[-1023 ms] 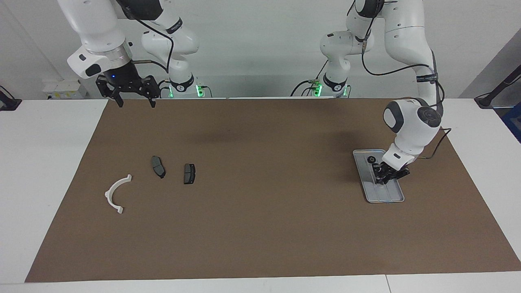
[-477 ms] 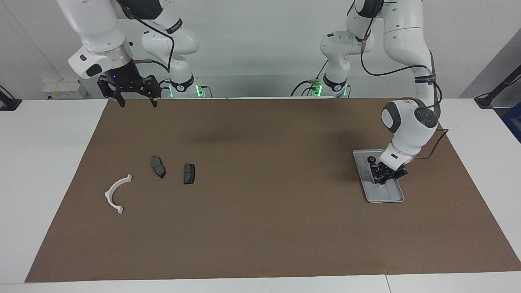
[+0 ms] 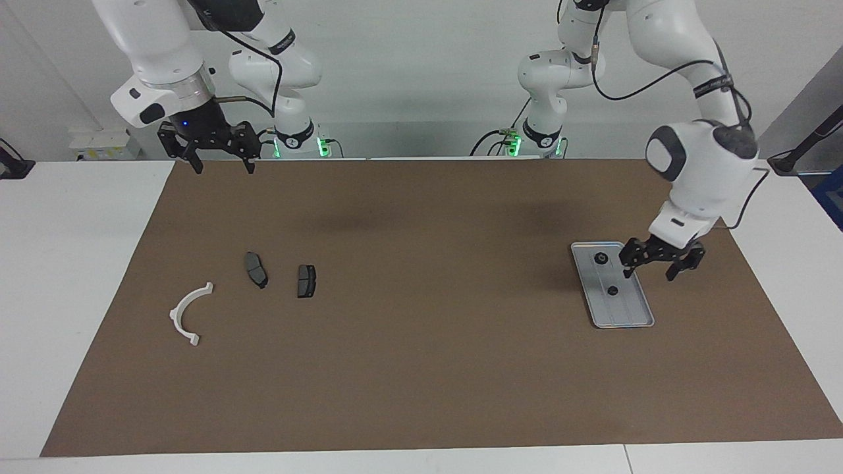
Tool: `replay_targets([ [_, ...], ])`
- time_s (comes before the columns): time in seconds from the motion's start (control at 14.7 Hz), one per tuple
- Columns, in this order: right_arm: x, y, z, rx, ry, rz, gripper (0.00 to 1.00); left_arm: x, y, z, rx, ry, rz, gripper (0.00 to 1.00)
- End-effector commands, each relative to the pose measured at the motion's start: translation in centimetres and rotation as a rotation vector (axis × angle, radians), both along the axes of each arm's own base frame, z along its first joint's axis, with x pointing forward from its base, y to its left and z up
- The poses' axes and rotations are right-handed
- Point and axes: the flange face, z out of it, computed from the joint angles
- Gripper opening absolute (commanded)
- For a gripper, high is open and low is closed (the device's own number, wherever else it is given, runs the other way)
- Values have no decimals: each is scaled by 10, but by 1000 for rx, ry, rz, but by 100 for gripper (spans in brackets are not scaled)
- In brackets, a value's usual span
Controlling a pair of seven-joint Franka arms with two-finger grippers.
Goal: Pick bearing gear from pile to tray
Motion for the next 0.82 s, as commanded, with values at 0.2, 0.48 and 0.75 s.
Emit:
replay_targets([
  [0.2, -2, 3, 1, 18, -11, -15, 100, -69, -2, 161, -91, -98, 308, 100],
  [0.48, -2, 3, 2, 18, -13, -15, 100, -95, -25, 167, -54, 93, 238, 100],
  [0.75, -3, 3, 4, 18, -19, -13, 100, -111, -56, 158, -7, 205, 74, 100],
])
